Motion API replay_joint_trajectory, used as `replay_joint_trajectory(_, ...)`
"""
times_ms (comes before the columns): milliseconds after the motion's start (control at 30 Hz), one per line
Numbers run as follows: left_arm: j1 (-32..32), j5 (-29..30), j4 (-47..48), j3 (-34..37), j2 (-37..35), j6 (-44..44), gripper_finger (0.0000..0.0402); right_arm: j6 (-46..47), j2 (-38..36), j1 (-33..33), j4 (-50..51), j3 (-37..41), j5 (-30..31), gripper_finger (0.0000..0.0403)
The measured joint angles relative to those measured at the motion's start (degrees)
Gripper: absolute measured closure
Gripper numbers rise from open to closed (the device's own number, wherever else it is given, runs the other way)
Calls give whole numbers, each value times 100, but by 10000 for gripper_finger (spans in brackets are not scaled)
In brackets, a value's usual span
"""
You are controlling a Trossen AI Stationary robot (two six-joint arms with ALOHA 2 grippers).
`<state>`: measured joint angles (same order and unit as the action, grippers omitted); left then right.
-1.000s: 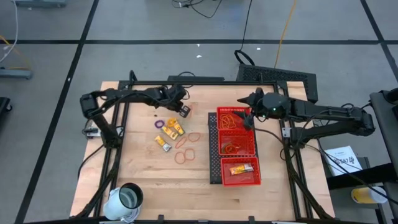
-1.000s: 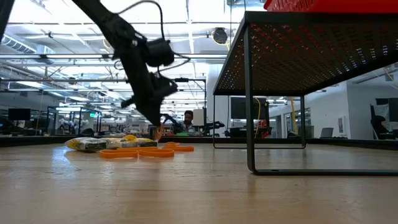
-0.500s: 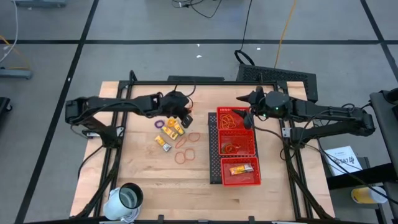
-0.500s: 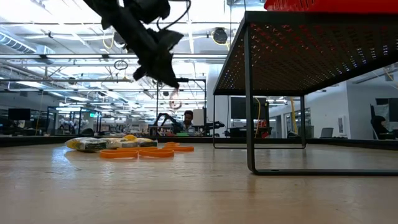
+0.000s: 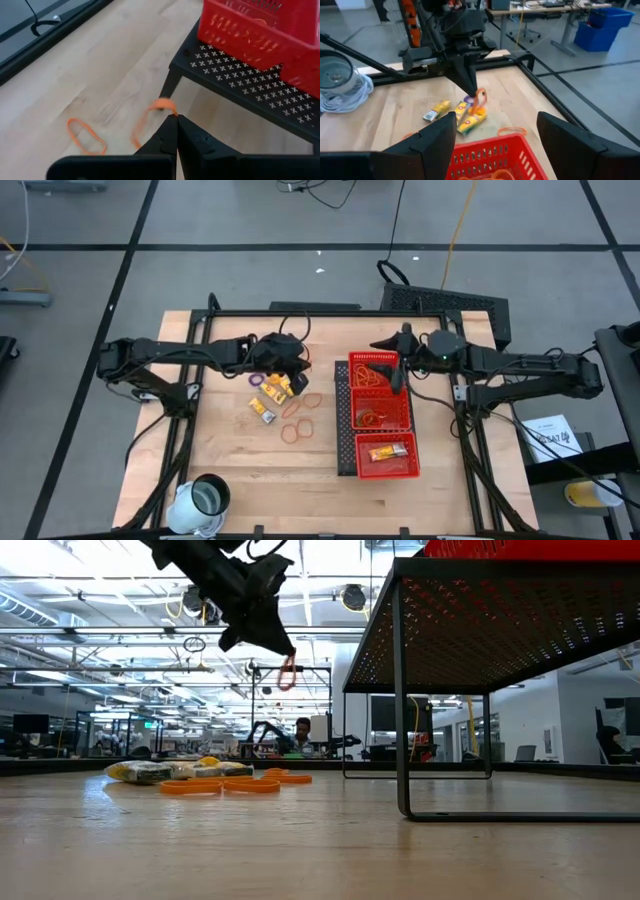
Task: Pick & Place Office Desk Supplies
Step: Put the orange rubber band into the top red bin on the shelf
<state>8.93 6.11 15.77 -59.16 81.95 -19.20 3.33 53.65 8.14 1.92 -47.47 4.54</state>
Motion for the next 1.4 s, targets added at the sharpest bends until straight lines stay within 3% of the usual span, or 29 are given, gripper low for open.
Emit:
replay_joint_trajectory(200,-155,-3,-296,0,-38,156,396,-20,0,0,-525,270,-34,138)
replay_joint_trajectory(433,-580,-9,-1371,-2,-37,1326,397,-130,-2,0,-924,495,-32,138)
replay_joint_trajectory(667,-820,-51,-2238,-4,-37,1610,398,-258,273,-25,-1538,615,-117,134)
replay_joint_trajectory(867,-874,-65,-2299,-126,-37,1608,398,-297,965,-219,-2483,617,-794,103)
replay_joint_trajectory(1100,-900,-314,-2306,-368,-35,1613,399,-285,1599,-302,-3493,617,-777,75)
replay_joint_trajectory(1400,-966,-325,-2329,-407,-26,1606,396,-232,2123,-302,-4389,617,-791,79)
